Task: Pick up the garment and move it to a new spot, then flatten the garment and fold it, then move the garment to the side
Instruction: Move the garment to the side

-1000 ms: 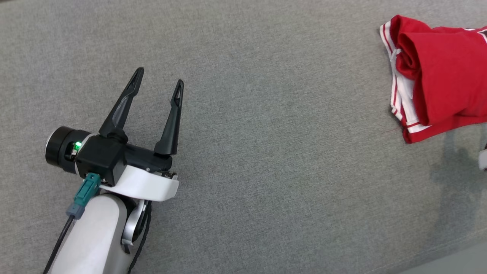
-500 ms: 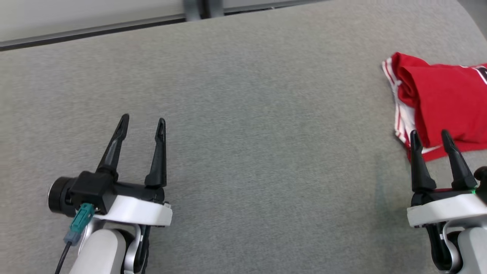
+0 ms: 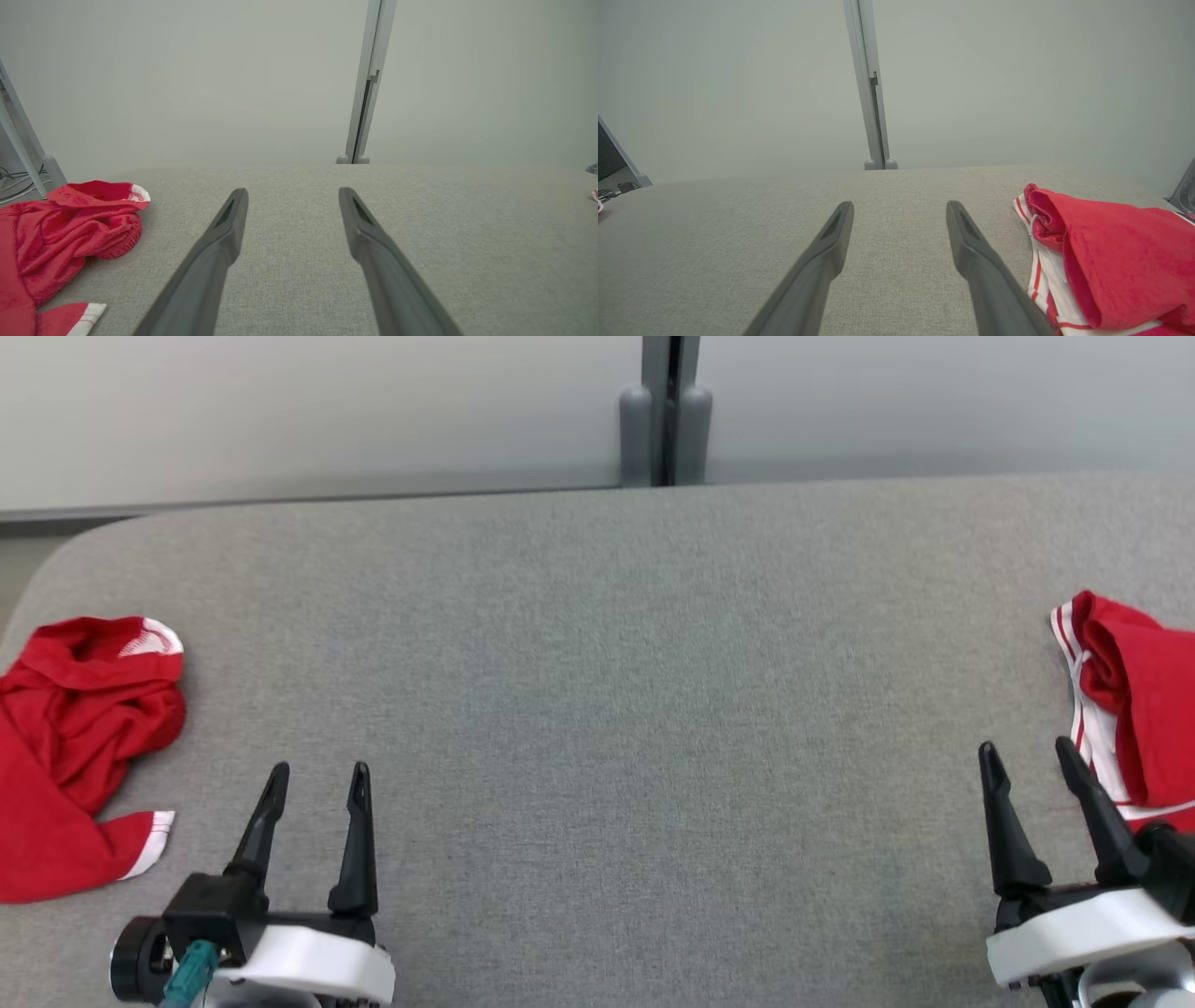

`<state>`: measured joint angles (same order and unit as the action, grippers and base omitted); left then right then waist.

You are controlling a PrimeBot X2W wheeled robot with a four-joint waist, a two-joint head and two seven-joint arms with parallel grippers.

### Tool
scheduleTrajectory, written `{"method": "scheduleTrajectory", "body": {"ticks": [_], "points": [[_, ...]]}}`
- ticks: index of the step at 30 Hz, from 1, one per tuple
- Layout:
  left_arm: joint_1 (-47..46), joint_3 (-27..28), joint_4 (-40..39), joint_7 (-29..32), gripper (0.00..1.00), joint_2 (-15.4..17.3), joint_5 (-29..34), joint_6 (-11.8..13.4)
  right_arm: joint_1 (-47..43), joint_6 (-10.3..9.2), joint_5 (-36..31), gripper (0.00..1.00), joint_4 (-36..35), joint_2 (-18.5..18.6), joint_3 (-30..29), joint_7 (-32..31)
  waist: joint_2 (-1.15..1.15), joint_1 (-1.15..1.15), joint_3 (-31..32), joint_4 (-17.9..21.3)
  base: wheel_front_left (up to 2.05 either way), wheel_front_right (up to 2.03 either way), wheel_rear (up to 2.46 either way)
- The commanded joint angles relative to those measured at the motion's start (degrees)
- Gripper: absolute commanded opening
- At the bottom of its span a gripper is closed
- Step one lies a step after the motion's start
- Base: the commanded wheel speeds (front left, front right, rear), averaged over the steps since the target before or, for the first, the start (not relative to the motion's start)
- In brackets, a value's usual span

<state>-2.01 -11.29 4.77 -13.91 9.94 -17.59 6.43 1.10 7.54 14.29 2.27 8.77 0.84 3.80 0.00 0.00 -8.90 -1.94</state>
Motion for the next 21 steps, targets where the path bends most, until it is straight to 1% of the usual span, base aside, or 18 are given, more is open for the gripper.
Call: {"method": "scheduleTrajectory", "body": {"ticks": [1,13,21], "points": [[1.03,0.01,0.37,-0.22,1.0,0.21,-0.2,0.01,-1.26,-0.1,-0.21,1.0,-0.92,-0.06,-0.13,-0.58,0.0,0.0,2.91,-1.77,0.0,0.0,0.0],[7.28,-0.27,0.88,0.88,1.0,1.49,-1.13,0.82,-9.19,-0.09,-1.74,1.0,-6.29,-1.15,-0.62,-4.66,0.0,0.0,8.99,-1.14,0.0,0.0,0.0],[8.47,-0.37,0.09,1.98,1.0,2.26,-1.31,1.22,-11.32,-0.09,-2.02,1.0,-8.41,-1.51,-0.91,-5.93,0.0,0.0,10.24,-0.95,0.0,0.0,0.0]]}}
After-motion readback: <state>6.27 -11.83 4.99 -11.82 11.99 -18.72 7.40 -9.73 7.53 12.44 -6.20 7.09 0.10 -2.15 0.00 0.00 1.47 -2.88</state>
